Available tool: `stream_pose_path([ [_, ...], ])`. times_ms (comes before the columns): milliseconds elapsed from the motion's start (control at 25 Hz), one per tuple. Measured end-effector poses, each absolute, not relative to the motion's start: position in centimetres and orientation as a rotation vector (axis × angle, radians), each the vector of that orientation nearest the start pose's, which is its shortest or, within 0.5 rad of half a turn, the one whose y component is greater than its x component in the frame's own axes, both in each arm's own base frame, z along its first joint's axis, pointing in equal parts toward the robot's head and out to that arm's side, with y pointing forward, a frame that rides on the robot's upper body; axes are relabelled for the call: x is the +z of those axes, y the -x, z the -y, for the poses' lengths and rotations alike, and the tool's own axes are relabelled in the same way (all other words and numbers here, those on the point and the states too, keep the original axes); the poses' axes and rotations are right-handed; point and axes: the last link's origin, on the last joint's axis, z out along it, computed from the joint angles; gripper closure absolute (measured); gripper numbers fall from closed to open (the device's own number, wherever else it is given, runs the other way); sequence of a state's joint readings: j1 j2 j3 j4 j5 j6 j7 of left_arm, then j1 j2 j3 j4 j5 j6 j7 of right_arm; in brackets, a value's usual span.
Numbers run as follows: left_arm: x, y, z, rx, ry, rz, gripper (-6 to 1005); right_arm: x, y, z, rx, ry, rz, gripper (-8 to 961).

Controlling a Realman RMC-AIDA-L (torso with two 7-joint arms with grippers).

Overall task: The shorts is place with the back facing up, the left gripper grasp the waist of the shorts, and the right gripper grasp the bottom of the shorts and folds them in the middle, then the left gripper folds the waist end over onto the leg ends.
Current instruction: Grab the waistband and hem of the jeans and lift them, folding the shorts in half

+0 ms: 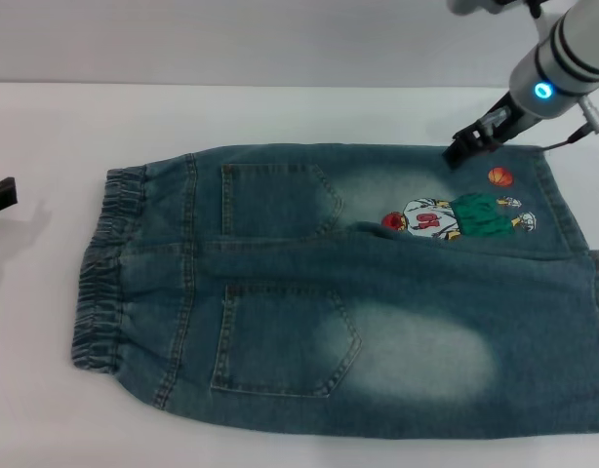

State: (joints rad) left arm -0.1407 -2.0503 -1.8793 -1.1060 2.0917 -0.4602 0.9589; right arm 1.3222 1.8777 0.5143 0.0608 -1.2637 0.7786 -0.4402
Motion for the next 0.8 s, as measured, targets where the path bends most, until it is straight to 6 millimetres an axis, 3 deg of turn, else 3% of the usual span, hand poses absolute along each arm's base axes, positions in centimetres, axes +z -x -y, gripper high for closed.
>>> stream_pose_path([
  [320, 6.9, 36.2, -34.5, -0.173, 1.731, 1.027, 140, -0.8, -17.8, -49.2, -0.482, 2.204, -0.994, 429],
  [520, 6.7, 36.3, -34.6, -0.171, 1.735, 1.033, 140, -1.9, -16.8, -49.8, -0.436, 2.214, -0.887, 511],
  [800, 6.8, 36.4, -34.6, -0.175, 1.726, 1.044, 140, -3.1, -15.0, -51.0, -0.390, 2.109, -0.696, 289],
])
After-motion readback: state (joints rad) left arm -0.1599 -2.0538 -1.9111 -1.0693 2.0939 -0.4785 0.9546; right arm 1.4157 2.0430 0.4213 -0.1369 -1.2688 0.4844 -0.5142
